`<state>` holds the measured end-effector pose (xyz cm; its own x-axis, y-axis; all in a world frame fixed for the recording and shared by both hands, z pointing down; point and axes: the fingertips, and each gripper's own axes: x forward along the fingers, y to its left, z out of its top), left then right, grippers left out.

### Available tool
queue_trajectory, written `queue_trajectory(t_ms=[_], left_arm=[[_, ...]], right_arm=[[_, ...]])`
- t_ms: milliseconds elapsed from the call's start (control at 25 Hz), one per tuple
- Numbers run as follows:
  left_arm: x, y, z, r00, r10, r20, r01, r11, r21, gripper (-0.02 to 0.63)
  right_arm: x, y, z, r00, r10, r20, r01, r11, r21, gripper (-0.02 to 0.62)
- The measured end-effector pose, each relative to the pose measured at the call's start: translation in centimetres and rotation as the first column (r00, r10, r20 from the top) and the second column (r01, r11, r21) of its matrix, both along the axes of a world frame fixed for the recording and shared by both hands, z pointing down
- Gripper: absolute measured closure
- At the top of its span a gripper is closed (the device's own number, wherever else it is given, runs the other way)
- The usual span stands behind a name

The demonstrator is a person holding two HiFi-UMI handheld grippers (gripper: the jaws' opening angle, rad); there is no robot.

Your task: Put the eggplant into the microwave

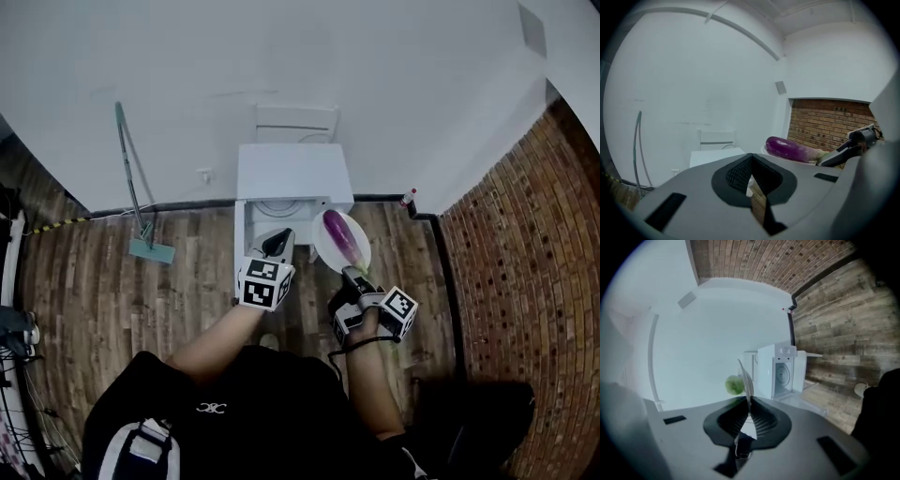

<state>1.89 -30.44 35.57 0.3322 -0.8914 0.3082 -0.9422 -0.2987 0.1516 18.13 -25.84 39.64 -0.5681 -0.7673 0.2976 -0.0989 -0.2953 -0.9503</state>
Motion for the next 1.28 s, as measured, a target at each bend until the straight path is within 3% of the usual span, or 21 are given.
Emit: queue_trajectory(t_ms=[240, 400, 840, 1000, 1280], left_arm=[[-1.9, -1.7, 0.3, 0.994, -0.108, 0.000, 0.108, 0.994, -0.012, 0.606], [-3.1, -3.1, 0.2, 0.978, -0.207, 0.010, 0.207, 0.978, -0.015, 0.606], [-3.0, -5.8, 1.5, 0.886, -0.463, 0.009, 0.463, 0.885, -0.041, 0.606], [-2.4, -5.8, 3.1, 0.866, -0.500, 0.011, 0.500, 0.865, -0.039, 0.606], [-2.6, -4.7, 7.8, 0.852, -0.523, 0.029, 0.524, 0.847, -0.088, 0.606]], right_arm=[[-2.0, -4.8, 1.4, 0.992, -0.128, 0.001, 0.128, 0.992, -0.022, 0.568], [-3.0, -8.4, 1.9, 0.977, -0.213, 0.005, 0.213, 0.977, -0.008, 0.568], [-2.6, -15.0, 6.5, 0.892, -0.452, -0.018, 0.451, 0.891, -0.047, 0.568], [-2.4, -16.1, 9.0, 0.860, -0.509, -0.042, 0.507, 0.861, -0.046, 0.568], [-3.3, -16.0, 12.6, 0.834, -0.548, -0.069, 0.544, 0.837, -0.063, 0.568]])
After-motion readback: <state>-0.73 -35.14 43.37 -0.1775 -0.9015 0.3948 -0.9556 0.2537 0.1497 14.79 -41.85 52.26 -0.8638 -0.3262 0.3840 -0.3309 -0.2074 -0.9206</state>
